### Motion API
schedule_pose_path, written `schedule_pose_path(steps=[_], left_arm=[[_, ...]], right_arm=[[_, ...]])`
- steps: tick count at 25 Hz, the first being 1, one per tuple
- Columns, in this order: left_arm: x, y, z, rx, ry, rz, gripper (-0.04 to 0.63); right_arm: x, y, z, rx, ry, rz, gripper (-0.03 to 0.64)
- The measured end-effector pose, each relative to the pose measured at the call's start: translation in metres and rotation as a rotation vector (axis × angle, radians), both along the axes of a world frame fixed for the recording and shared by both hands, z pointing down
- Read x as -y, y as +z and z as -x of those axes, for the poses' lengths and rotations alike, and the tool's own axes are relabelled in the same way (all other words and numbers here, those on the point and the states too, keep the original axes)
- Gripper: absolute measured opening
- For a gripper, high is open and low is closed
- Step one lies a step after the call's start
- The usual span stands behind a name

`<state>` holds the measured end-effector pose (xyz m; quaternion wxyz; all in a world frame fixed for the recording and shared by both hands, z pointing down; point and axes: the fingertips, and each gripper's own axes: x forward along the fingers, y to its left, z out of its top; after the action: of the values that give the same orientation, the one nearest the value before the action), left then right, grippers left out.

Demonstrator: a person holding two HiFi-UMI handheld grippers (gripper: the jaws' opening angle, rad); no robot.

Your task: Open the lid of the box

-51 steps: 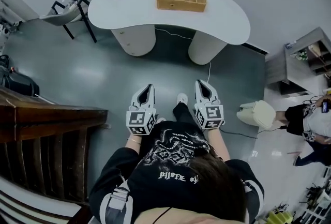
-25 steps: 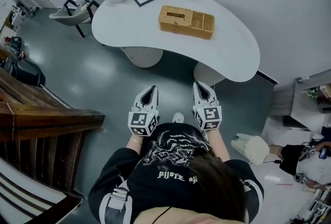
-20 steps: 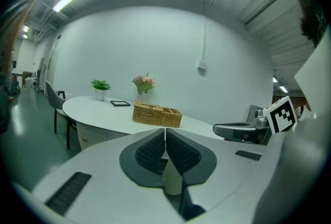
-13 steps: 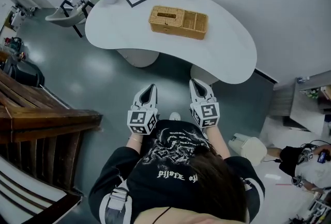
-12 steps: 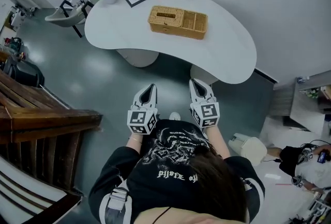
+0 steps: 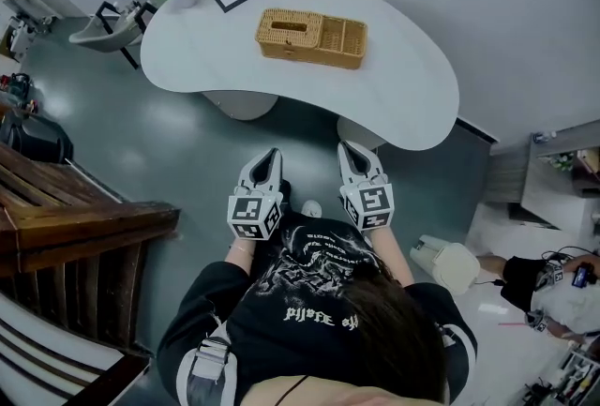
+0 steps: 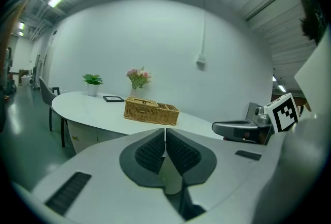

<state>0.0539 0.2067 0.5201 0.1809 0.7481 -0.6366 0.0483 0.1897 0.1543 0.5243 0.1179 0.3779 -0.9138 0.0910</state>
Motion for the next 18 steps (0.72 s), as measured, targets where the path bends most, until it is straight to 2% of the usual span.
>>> schedule_pose_path(steps=[7,18], left_arm=[[0.035,0.002,0.015,-0.007,0.034,-0.002,0.025],[0.098,0.002,0.062,-0.016,0.064,-0.006,0.025]], right_arm=[[0.024,0.003,0.008,-0.021,0.039,0.000,0.026],[0.073,-0.002,0.042,-0.023,0.088,0.007,0.026]])
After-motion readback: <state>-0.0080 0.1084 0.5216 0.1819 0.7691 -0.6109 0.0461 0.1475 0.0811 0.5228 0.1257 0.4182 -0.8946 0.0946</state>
